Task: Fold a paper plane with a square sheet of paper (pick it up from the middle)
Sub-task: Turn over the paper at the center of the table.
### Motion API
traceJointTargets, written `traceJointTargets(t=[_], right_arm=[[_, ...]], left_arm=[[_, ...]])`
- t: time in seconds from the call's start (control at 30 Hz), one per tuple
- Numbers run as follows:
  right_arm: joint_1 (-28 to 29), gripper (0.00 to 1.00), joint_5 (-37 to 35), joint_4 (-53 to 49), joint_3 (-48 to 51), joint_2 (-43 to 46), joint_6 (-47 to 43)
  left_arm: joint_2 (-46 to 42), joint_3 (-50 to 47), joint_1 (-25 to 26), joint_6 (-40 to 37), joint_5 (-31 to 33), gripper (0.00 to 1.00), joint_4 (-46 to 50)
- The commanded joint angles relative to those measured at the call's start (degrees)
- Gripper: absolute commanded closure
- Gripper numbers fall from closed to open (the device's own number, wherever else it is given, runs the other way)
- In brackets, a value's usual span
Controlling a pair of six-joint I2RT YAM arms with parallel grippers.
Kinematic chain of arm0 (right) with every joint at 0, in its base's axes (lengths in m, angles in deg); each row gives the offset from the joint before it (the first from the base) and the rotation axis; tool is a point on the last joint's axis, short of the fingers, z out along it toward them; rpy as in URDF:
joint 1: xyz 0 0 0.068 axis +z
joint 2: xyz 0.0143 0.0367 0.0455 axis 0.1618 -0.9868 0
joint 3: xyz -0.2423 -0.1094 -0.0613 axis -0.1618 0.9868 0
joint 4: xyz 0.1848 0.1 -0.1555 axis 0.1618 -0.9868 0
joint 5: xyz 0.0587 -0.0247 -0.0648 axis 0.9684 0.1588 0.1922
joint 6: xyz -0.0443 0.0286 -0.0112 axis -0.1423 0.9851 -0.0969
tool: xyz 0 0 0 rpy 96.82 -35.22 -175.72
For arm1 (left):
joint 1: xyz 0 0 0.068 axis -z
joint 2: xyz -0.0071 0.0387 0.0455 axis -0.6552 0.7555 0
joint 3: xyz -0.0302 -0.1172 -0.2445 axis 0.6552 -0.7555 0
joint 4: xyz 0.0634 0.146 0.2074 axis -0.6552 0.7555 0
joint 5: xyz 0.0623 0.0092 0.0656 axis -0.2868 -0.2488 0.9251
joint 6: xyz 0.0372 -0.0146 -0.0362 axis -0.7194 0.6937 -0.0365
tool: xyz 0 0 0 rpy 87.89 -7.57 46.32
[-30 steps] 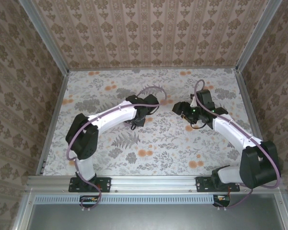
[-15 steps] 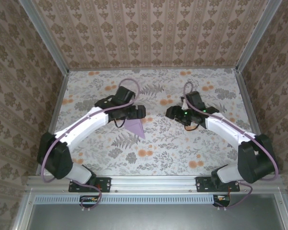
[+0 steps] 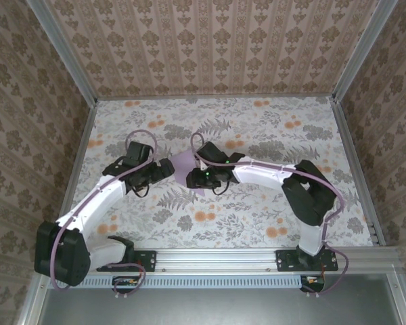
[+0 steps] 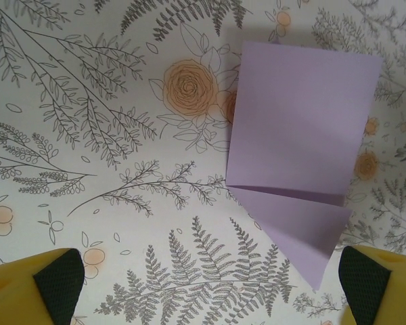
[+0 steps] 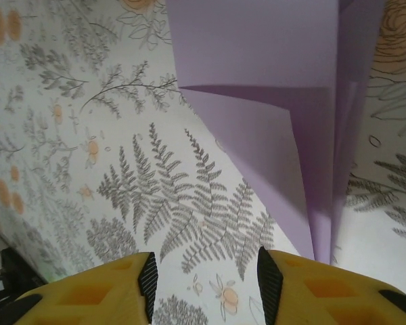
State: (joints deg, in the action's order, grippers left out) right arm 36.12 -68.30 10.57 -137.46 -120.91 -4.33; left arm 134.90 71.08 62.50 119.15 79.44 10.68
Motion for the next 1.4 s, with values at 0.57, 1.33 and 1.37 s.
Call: traceJointTargets(t=[0.57, 1.33, 1.37], right_arm=[[-2.7, 0.54, -2.3, -7.6, -6.5, -11.4, -3.1], [-7.8, 0.56, 4.8, 0.8, 7.8, 3.9, -7.0], [-7.9, 0.57, 4.2, 0.5, 7.0, 3.1, -6.7]], left_arm=[[0.8, -4.9, -1.3, 2.6, -10.4, 0.01, -8.2], [10.4, -6.4, 10.1, 14.2, -10.2, 0.26, -19.9], [10.8, -6.4, 10.4, 14.7, -10.0, 0.27, -20.1]])
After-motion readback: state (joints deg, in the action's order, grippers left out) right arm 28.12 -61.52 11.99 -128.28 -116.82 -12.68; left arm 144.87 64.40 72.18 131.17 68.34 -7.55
